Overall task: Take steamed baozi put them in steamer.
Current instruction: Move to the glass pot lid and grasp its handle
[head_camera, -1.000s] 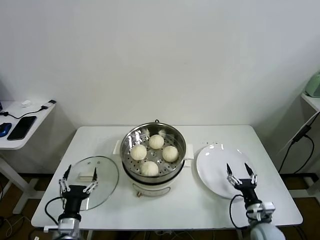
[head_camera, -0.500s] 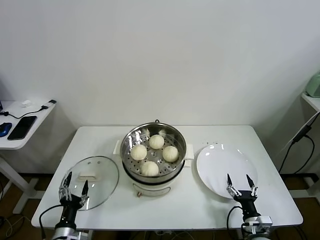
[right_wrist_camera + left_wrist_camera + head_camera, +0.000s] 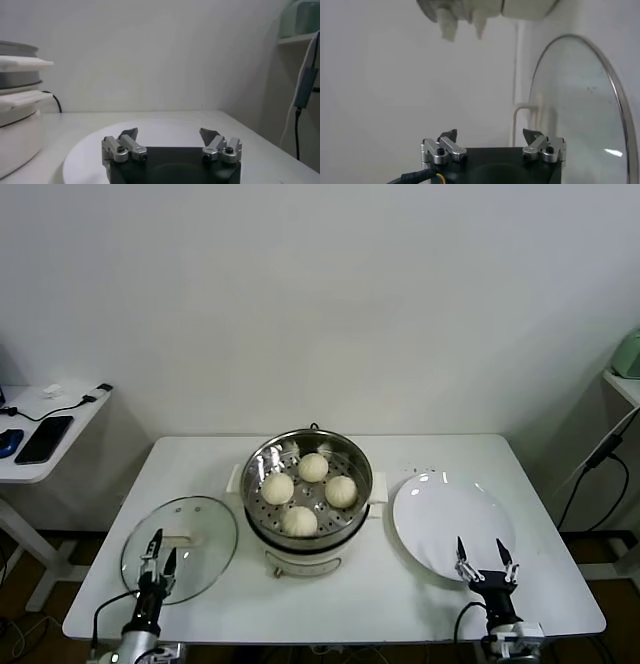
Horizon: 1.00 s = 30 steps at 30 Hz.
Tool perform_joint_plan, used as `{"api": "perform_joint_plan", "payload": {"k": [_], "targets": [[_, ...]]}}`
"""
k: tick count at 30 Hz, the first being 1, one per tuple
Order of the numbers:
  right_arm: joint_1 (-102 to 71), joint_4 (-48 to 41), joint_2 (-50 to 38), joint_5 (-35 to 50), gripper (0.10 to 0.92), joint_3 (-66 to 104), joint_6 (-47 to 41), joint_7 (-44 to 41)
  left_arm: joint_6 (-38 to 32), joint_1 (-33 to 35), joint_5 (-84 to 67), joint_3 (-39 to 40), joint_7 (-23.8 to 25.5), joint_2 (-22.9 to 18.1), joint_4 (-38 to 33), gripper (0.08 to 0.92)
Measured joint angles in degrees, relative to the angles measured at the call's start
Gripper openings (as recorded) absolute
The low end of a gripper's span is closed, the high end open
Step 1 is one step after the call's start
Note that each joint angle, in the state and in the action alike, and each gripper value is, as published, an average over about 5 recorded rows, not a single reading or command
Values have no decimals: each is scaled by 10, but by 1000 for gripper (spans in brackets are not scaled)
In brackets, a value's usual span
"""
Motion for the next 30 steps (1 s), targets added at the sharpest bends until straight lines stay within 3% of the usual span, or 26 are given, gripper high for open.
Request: {"api": "perform_joint_plan", "payload": {"k": [15, 30], "targets": [[4, -17, 1, -5, 823, 7, 1, 1, 52, -59, 26, 15, 33, -5, 38, 806], [7, -21, 2, -11, 823, 3, -4, -2, 62, -82, 38, 17, 31, -20, 71, 394]]}}
